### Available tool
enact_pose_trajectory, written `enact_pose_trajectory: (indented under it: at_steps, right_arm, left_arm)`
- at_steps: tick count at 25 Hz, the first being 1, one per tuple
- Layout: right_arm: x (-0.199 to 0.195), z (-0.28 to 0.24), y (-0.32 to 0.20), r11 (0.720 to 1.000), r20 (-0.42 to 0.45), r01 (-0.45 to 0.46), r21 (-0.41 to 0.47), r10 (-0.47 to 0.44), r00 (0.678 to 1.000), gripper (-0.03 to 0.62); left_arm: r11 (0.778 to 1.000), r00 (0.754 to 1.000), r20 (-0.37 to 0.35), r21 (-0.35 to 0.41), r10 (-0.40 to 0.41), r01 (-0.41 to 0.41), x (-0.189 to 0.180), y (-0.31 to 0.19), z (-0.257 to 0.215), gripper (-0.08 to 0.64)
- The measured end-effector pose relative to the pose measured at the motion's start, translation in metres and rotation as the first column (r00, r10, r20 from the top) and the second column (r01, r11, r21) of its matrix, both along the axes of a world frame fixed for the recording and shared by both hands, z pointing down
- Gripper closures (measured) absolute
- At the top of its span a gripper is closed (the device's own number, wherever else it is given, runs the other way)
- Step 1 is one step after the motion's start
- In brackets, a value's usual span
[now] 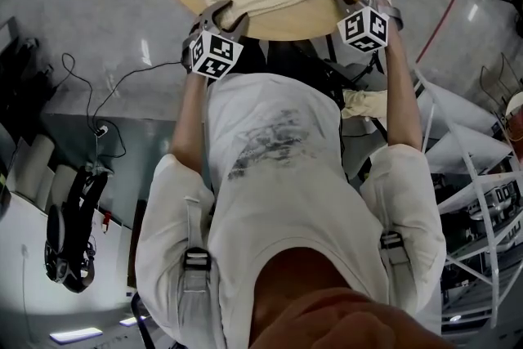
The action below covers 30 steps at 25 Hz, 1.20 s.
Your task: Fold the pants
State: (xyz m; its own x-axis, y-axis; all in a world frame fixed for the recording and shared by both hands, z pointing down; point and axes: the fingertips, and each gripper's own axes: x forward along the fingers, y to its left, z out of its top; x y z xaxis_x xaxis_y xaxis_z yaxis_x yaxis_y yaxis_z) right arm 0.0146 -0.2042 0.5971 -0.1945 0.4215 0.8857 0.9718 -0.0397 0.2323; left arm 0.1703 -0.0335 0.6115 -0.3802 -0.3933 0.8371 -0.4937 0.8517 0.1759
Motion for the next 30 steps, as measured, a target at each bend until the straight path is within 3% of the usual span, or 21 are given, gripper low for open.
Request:
enact_pose_trajectory:
  at_steps: [2,4,7,16,30]
  right_arm:
    - [0.001,0.002,0.001,1.0,0.002,0.005,0.007,-0.005,1.0,0.504]
    - [0.002,0.003,0.0,1.0,0.009,0.013,0.026,-0.013,1.0,0.55]
    - [0.002,0.002,0.0,0.999,0.019,0.017,0.048,-0.018,1.0,0.563]
    - [0.019,-0.022,-0.012,0.999,0.021,-0.014,0.041,0.013,1.0,0.566]
    - [0.071,-0.078,-0.012,0.998,0.025,-0.057,-0.01,0.057,0.998,0.566]
  left_arm:
    - [1.0,1.0,0.002,0.009,-0.024,0.024,-0.002,0.003,-0.001,0.389]
    - [0.998,0.998,0.019,0.024,-0.054,0.053,-0.006,0.005,-0.006,0.465]
    - [0.997,0.995,0.056,0.03,-0.079,0.078,-0.012,0.005,-0.016,0.527]
    - [0.994,0.99,0.108,0.065,-0.089,0.083,-0.017,0.006,-0.053,0.532]
    - [0.998,0.976,0.211,0.024,-0.056,0.052,-0.017,0.028,-0.13,0.532]
